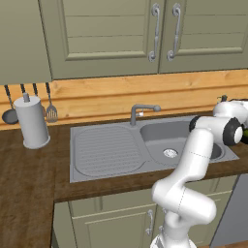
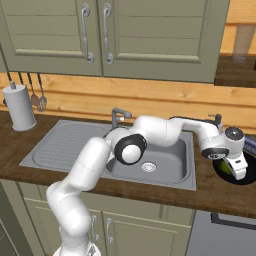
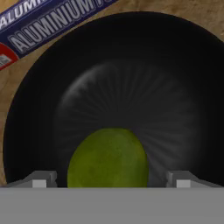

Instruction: Pick the lime from the sink and place it in the bowl. Then pick the bowl and place it in the microwave. Then close the microwave door and press the start button.

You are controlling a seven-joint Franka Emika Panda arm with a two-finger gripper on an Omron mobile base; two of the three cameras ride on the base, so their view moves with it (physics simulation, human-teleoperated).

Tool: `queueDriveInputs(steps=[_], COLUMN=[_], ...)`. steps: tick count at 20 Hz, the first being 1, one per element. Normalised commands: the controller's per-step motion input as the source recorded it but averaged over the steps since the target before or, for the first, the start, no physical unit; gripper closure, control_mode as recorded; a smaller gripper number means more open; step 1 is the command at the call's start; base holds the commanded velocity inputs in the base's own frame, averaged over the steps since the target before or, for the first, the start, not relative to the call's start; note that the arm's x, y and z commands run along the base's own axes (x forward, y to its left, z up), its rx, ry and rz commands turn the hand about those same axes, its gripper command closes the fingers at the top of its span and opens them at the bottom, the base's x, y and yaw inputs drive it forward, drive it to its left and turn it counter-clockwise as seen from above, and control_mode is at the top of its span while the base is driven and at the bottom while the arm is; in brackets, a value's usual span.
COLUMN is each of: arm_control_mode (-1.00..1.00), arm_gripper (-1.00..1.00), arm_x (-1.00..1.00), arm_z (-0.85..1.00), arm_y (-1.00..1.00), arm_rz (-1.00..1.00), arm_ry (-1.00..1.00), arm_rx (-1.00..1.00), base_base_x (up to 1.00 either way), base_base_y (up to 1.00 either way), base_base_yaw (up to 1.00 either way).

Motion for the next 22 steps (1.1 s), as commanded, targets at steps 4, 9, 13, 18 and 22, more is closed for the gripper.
queueDriveInputs(steps=[4,9,13,18,22], arm_control_mode=[-1.00,-1.00,-1.00,-1.00,-1.00], arm_gripper=[-1.00,-1.00,-1.00,-1.00,-1.00], arm_x=[0.00,0.06,0.13,0.18,0.13], arm_z=[0.43,0.24,0.10,0.12,0.08], arm_y=[0.22,0.38,0.41,0.38,0.05], arm_rz=[0.00,0.00,0.01,0.04,0.07], arm_ry=[0.03,0.18,0.25,0.27,0.22], arm_rx=[0.00,-0.03,-0.05,-0.06,-0.02], base_base_x=[0.00,0.00,0.00,0.00,0.00], base_base_y=[0.00,0.00,0.00,0.00,0.00], base_base_yaw=[0.00,0.00,0.00,0.00,0.00])
